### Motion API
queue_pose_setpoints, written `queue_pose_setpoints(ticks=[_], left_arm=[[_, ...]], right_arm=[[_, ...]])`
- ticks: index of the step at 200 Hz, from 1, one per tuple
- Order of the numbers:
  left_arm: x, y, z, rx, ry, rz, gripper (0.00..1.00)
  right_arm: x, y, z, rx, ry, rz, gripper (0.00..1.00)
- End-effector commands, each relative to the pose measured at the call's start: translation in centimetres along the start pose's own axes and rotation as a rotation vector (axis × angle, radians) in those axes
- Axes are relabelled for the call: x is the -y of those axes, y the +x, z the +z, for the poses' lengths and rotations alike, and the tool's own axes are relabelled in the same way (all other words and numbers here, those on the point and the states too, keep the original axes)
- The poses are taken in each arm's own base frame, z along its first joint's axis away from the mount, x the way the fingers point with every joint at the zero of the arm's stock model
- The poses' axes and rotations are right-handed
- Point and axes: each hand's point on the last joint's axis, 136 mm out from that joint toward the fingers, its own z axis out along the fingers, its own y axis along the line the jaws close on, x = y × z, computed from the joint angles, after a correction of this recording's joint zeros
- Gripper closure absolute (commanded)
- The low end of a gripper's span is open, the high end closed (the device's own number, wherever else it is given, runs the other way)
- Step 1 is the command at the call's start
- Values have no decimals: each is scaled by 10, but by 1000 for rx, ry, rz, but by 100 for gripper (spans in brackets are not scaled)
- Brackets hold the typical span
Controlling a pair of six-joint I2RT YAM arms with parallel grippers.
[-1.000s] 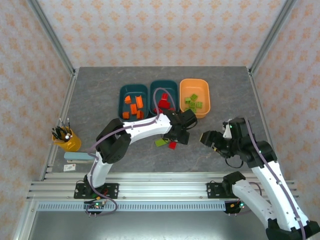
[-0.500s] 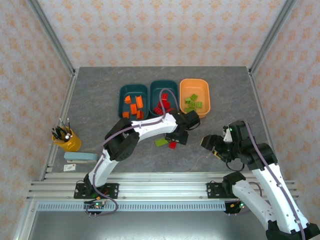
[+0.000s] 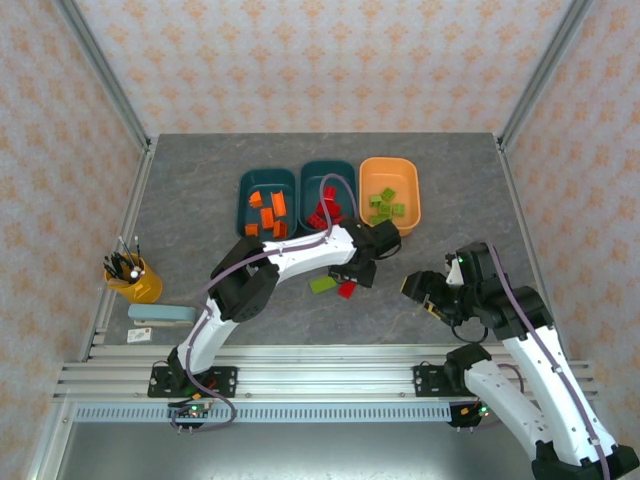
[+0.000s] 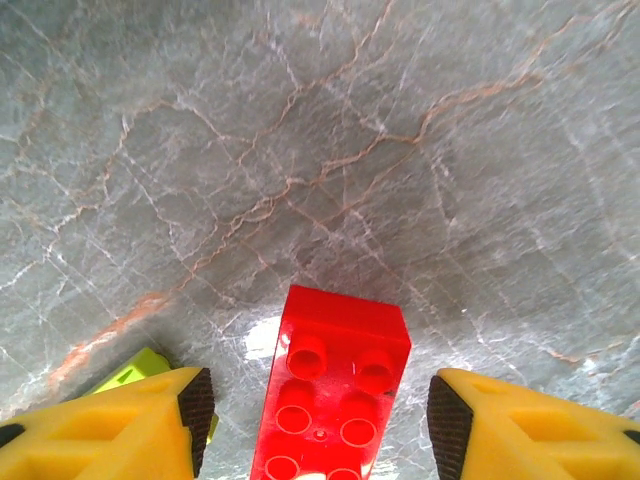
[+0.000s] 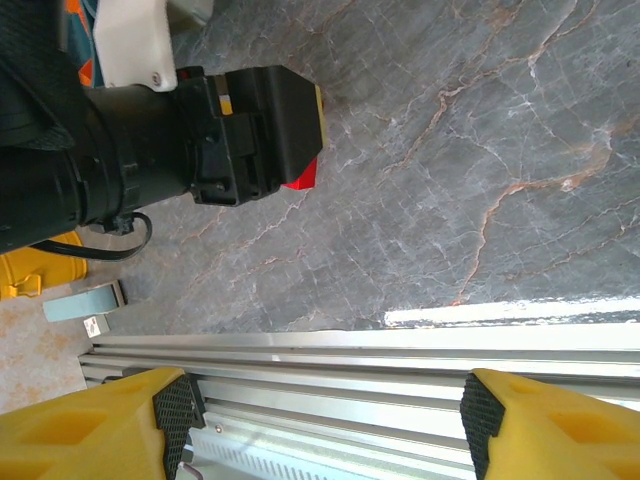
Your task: Sort the legos into containers by color
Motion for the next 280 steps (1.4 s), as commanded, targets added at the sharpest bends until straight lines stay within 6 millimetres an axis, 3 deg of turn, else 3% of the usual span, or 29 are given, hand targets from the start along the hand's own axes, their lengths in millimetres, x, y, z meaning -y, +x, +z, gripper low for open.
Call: queue_pose_setpoints(ticks=[1,46,80,136,155,180,218,248,280], left_arm=[[-6,-11,-33,75,-13,-8,36],[-9,-4,-7,7,-39,-11,34],[-3,-3,13,-35,-11,6,39],[-3,12,34,-85,-14,6,56],[-3,13,36,-84,-22,12,68],[-7,3,22,-42,-32,3,75],[-22,-38,-32,61,20,-75,77],[-50,-84,-72,147,91,-168,76],[-84,-136,-86,210,173,-255,76]], right_arm=[[4,4,3,-15,5,30,27],[3,4,3,-20,3,34,27],[5,7,1,-24,13,33,28],[5,5,2,-18,14,34,28],[6,5,3,-20,15,33,28],[4,4,2,-11,9,28,29],[-10,-7,-3,31,-29,6,29],[-48,-35,-6,101,-150,-26,29],[-93,-80,-5,209,-245,-52,28]])
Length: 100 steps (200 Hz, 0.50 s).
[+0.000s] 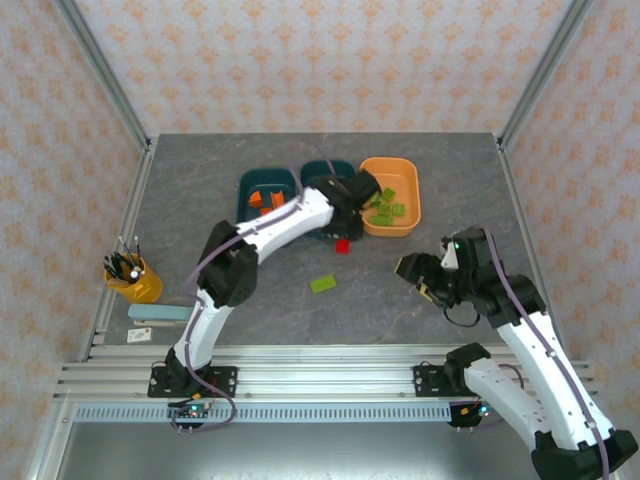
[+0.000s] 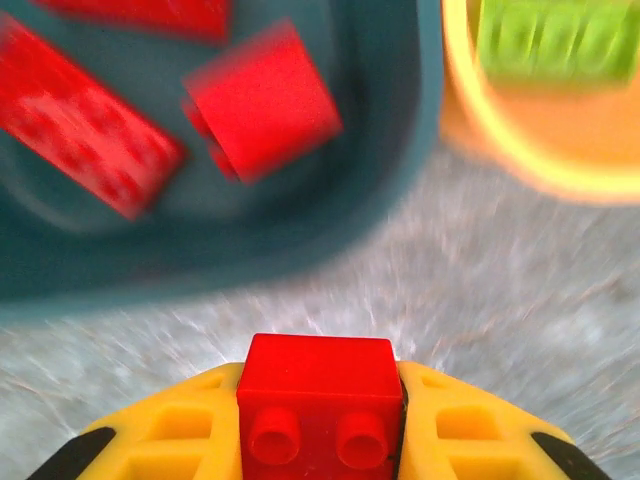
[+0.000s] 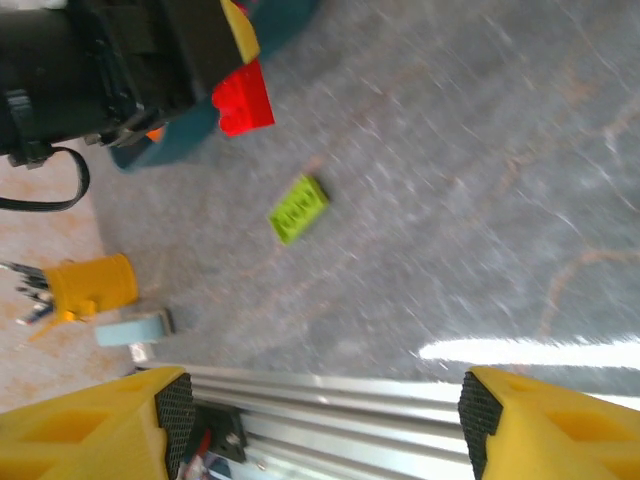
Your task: Sort the legos into containers by color
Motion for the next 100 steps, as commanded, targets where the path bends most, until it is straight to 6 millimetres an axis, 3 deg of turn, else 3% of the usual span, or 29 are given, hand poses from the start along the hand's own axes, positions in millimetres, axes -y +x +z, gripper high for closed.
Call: queue_pose_setpoints(ticks=[1,31,53,79,100], left_arm=[[-18,-46,-31,73,67,-51,76],[-34,-100,-17,123,150,-129,76],[-36,-134,-3,154,212,-158,76],[-30,-159,18,168,277,-178,76],[-21,-166,37,166,330,-188,76]], right_arm=[[-56,-45,-2,134,-151,-52,27],[-92,-77,17,162,-150,-96,28],[-106,-91,31,165,-141,-104,28],[-105,-101,55,138,-107,-68,28],[-107,-111,68,161,-121,-38,28]])
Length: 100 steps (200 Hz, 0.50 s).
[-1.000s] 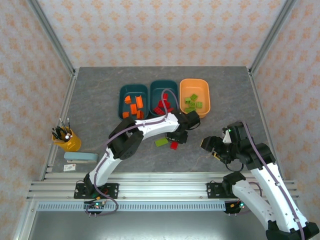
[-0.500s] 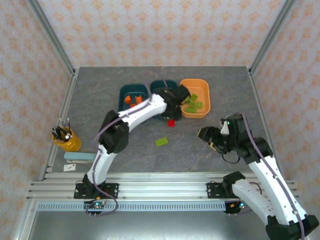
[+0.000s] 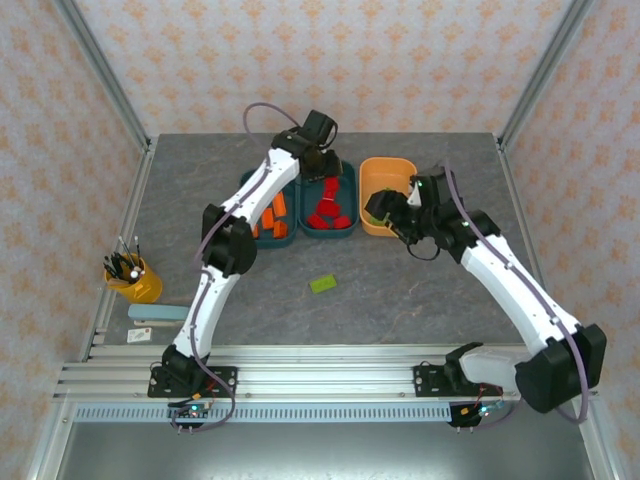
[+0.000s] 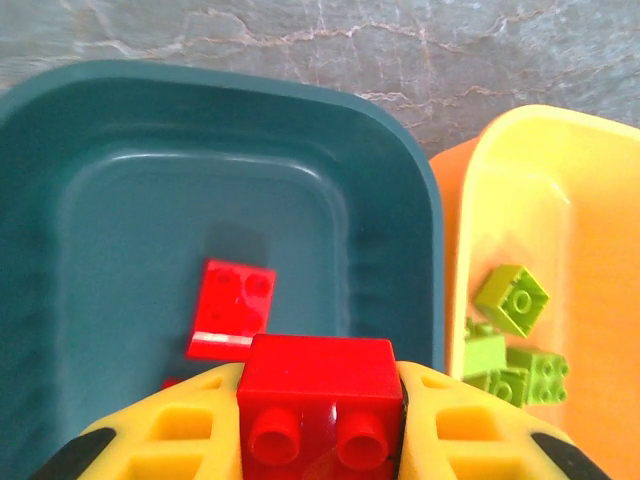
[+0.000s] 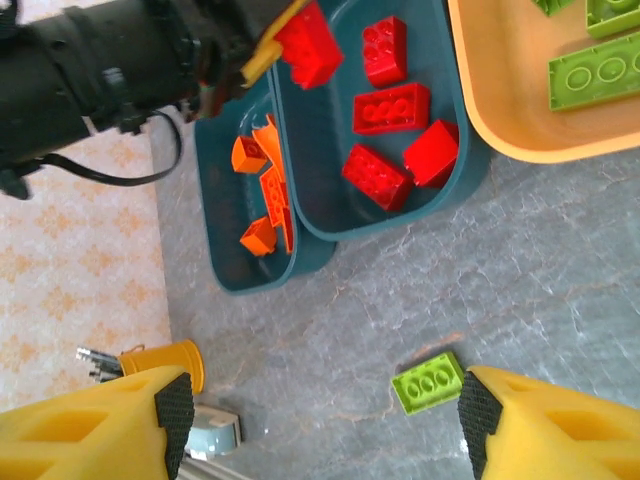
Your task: Sort the legos into containers by color
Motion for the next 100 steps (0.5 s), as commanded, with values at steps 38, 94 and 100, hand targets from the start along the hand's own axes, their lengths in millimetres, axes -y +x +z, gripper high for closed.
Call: queue_pose_setpoints(ticks=[38,94,100], left_arm=[[24,5,43,-35,157,-17,75],[12,16,53,-70,109,-12,65],[12,15,52,-67,107,-12,59]], right_arm=[[-17,-34,21,112,-53,57,27],[-5,-28,32,79,-22,80,27],[-5,-27,32,78,-21,81,27]])
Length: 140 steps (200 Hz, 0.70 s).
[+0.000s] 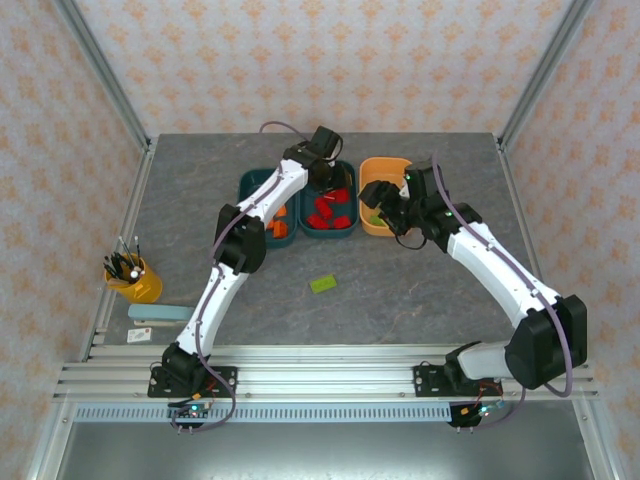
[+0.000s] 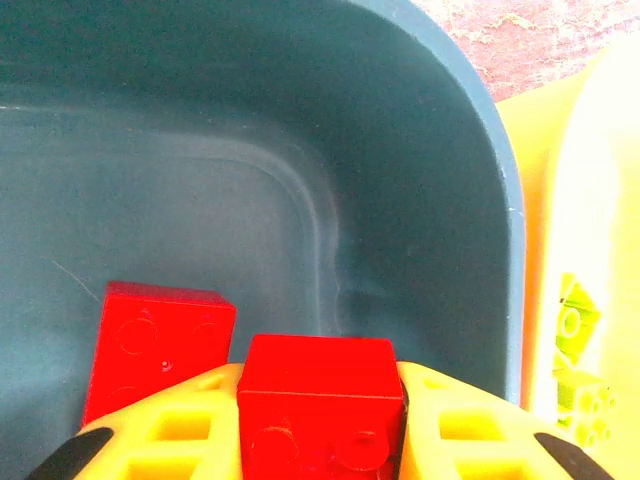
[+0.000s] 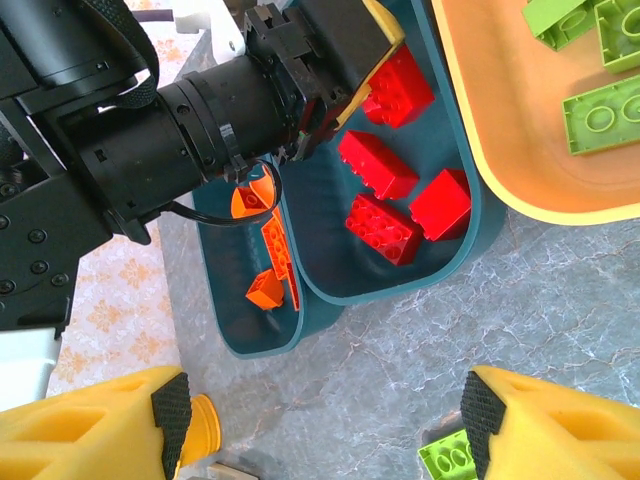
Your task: Sort the legos into containers by color
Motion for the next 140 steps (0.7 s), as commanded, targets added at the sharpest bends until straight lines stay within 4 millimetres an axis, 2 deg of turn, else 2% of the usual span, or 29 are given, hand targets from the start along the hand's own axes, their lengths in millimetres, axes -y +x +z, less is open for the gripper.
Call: queue_pose_setpoints(ticks=[1,32,63,87,107,129,140], left_arm=[[10,-3,-10,11,17,12,58],[15,-8,-21,32,18,15,40],[27,-15,-51,73,13,31,37],[32,-22,-92,132,-25,27,37],[24,-21,-135,193,-84,-7,33],[10,-1,-182,223,-121,-48,30],[-8,18,-200,226,-159,-72,28]], right_arm=[[-6,-5,-1,28,-21,1,27],[-5,-2,-2,21,-18,0,26],[0,1,-8,17,12,-32,27],[11,15,-15,-13,104,-151,28],[23,41,-14,-79,221,-310,28],[35,76,-4,-174,323,-445,28],[35,96,3,-220,338,-518,27]])
